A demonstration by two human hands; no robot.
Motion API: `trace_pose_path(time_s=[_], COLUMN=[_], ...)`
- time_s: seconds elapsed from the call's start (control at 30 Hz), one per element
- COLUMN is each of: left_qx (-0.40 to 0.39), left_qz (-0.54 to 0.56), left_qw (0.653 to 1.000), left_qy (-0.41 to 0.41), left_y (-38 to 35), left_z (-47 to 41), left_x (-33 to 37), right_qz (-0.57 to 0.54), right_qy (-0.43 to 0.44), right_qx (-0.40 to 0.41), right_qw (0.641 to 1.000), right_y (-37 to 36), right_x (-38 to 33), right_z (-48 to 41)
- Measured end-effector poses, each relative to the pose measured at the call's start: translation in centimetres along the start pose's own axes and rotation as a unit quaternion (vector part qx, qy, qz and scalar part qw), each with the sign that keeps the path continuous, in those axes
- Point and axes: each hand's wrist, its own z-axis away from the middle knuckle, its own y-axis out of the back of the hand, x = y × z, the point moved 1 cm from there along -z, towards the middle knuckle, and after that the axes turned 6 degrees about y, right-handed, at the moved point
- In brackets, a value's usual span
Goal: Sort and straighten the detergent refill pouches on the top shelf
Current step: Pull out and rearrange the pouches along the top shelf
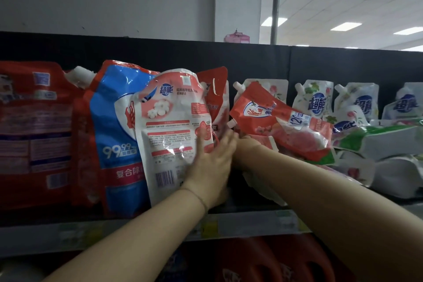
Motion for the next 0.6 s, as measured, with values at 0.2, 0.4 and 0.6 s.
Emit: trace_pose_path(time_s=[0.2, 0.4, 0.6], left_qx=[-0.076, -0.130, -0.129], left_qz=[-0.030, 0.055, 0.083], left_qw=[0.996, 0.978, 0.974], left_qy=[0.045, 0.155, 0.167], left_y=[-1.4, -2.3, -2.5], left_z=[-2.0, -2.8, -3.0], left_x=[0.0, -2.7, -3.6], right_qz=[-0.079, -0.112, -0.129], right_qy=[0.149, 0.162, 0.166], right_qx=[-0.150, -0.122, -0.111], right_qw=[0.974, 0.973, 0.971], right_y=[0.9, 0.6, 2.1], right_x=[5.7, 7.1, 8.0], right_z=[0.9, 0.9, 1.6])
